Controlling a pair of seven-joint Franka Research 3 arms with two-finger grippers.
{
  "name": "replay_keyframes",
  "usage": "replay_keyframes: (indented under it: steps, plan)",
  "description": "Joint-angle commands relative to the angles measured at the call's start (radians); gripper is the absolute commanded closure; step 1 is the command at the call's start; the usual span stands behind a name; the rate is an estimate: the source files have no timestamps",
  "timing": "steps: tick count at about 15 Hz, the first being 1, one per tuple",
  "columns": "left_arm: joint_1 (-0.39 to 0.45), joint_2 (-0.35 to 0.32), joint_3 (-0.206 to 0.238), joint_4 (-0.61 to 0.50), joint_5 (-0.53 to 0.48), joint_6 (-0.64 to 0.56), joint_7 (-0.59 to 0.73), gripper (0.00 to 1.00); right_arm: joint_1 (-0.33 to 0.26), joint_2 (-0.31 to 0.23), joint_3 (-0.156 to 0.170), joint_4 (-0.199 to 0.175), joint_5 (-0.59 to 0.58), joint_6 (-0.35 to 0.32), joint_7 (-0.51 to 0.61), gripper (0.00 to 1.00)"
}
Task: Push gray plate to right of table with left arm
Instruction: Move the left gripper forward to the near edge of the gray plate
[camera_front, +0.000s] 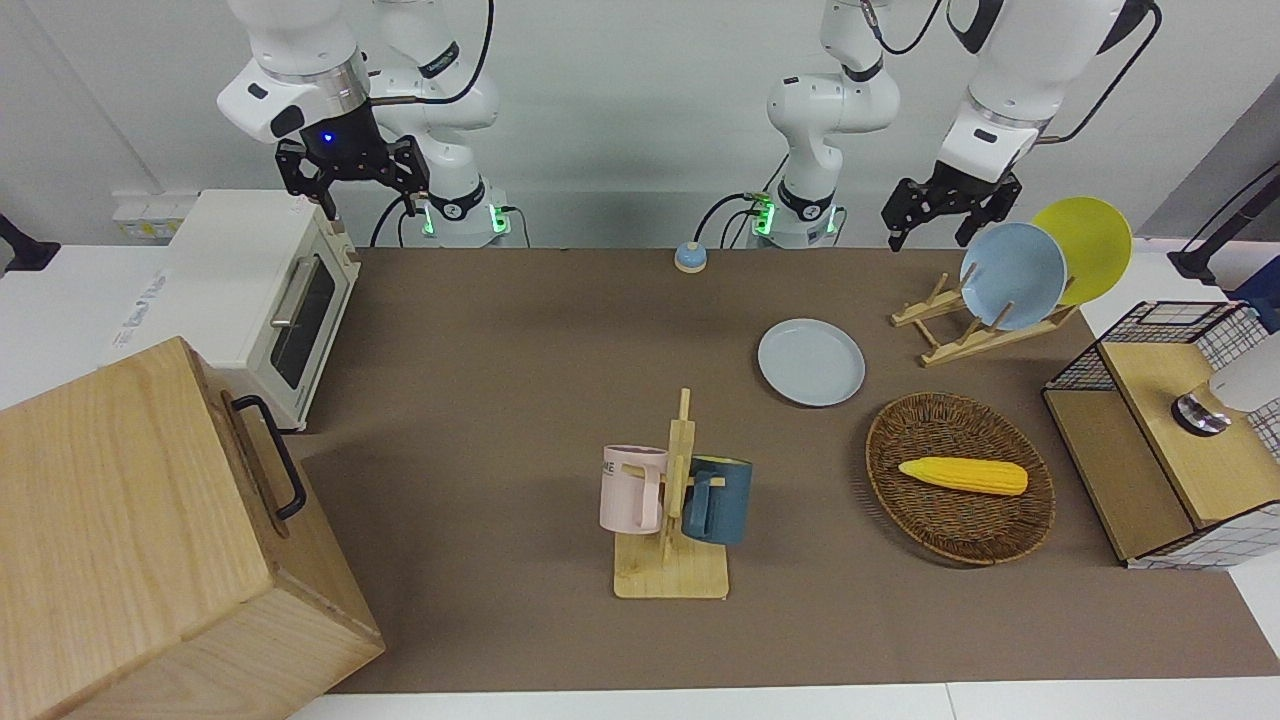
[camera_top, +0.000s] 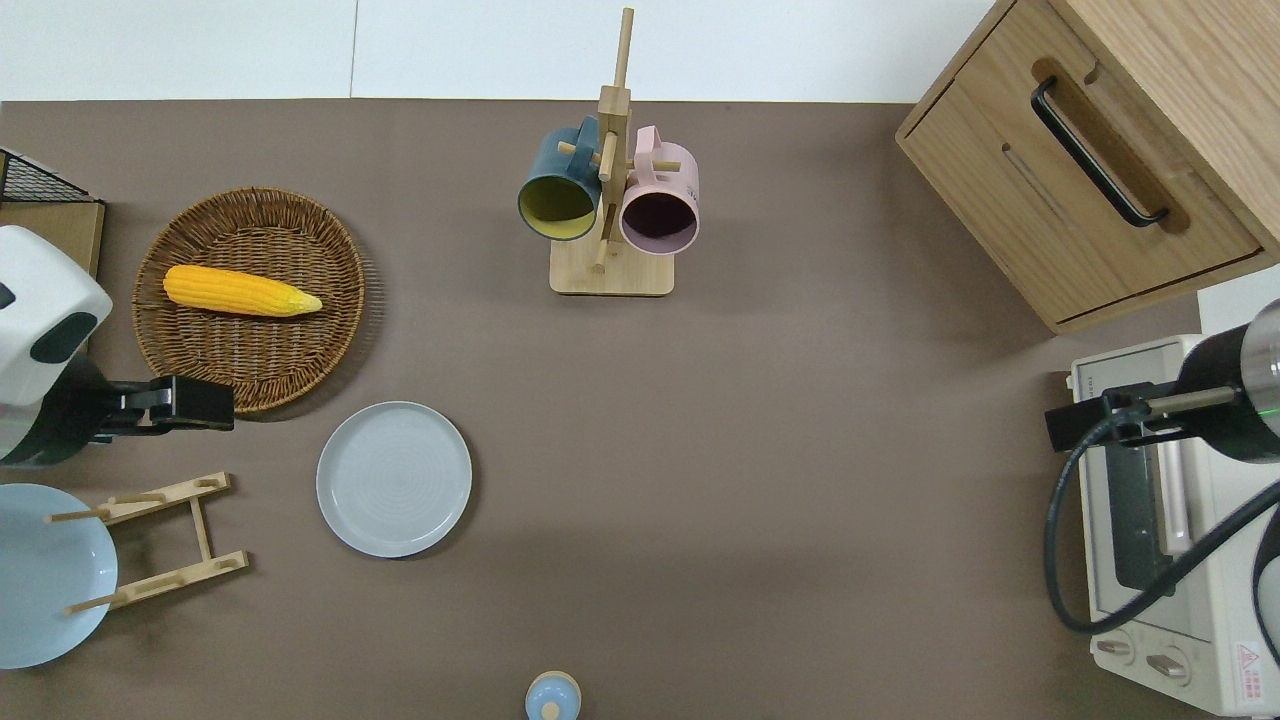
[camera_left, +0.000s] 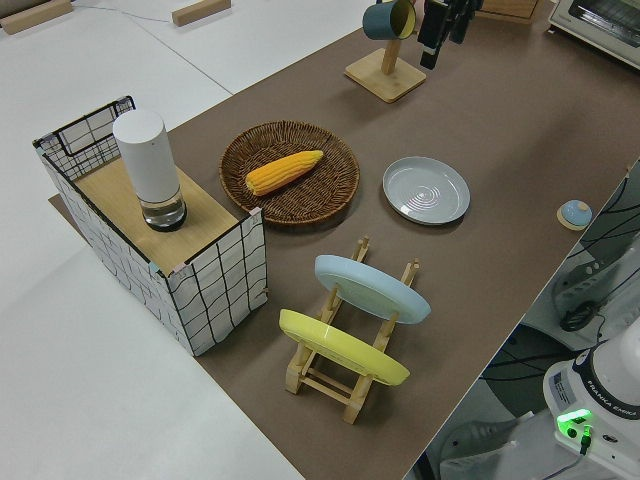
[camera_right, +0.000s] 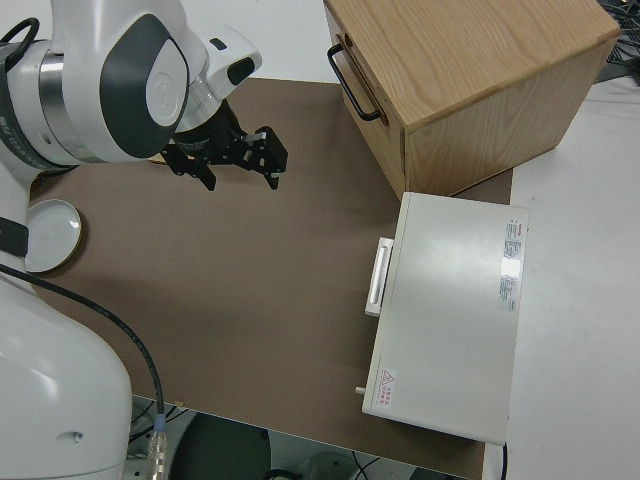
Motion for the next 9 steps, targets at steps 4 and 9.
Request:
replay_keyframes:
  steps: [4, 9]
  plan:
    - [-0.007, -0.033, 0.005, -0.214, -0.012, 0.095, 0.001, 0.0, -0.001, -0.01, 0.0, -0.004, 0.002, -0.006, -0.008, 0.005]
    - [0.003, -0.007, 0.006, -0.374, -0.013, 0.302, 0.004, 0.01, -0.001, -0.01, 0.0, -0.004, 0.002, -0.006, -0.008, 0.005]
